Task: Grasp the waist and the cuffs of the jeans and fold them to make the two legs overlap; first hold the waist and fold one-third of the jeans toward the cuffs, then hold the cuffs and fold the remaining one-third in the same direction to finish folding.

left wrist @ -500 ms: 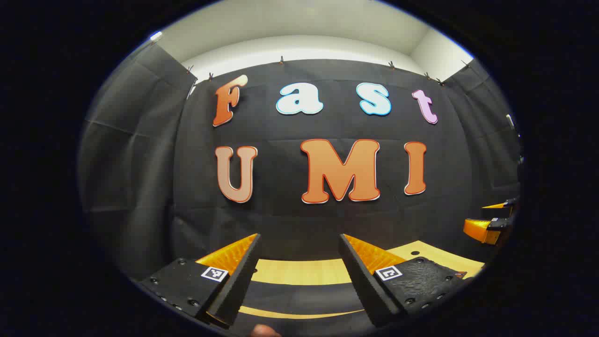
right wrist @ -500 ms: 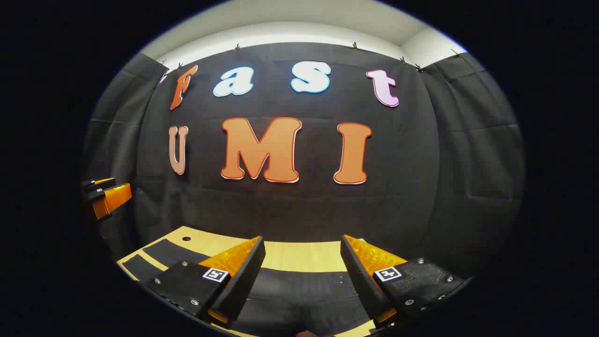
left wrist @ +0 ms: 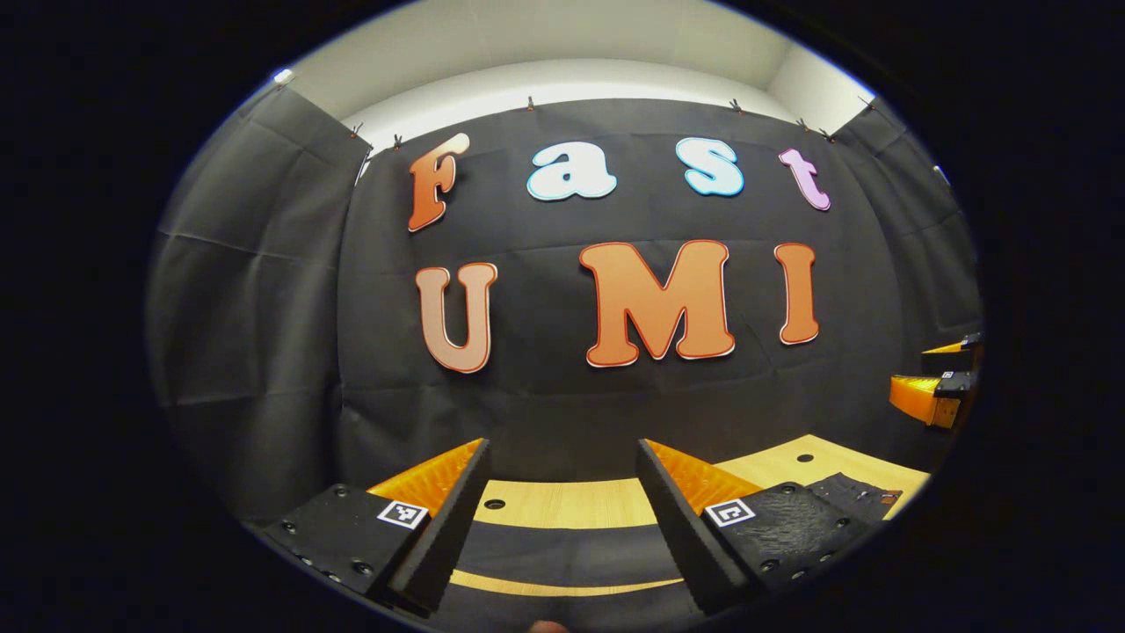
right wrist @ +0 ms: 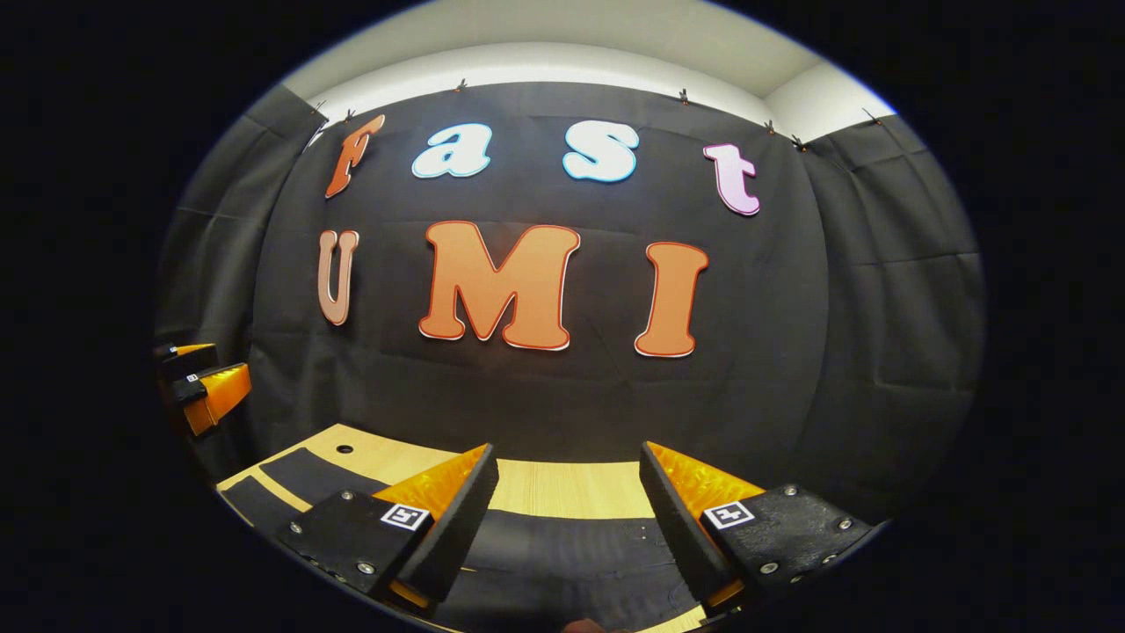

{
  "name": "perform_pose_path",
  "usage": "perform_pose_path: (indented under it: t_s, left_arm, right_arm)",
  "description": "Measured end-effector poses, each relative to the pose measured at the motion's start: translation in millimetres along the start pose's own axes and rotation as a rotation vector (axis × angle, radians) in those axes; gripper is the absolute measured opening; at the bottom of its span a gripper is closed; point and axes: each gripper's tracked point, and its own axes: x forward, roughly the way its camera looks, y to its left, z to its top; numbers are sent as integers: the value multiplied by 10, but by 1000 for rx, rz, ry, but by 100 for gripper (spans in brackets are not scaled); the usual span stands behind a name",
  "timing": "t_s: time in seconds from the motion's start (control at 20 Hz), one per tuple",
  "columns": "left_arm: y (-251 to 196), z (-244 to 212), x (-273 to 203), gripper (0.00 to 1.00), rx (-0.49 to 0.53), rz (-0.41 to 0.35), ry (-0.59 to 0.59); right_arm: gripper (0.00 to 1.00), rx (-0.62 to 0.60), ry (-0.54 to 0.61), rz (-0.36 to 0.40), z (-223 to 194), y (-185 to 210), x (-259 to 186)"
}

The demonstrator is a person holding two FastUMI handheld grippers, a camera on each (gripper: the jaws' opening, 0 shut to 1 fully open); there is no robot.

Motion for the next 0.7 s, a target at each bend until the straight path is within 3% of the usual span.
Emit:
perform_pose_path:
  t_s: [0.55, 0.6, 0.7]
  left_arm:
    - [163, -206, 104, 98, 37, 29, 26]
    - [179, -204, 113, 91, 37, 34, 23]
    - [210, -211, 109, 89, 28, 33, 22]
  right_arm:
    - [98, 10, 37, -12, -85, 57, 111]
    - [98, 11, 40, -5, -84, 84, 103]
    - [98, 13, 37, -13, -74, 76, 104]
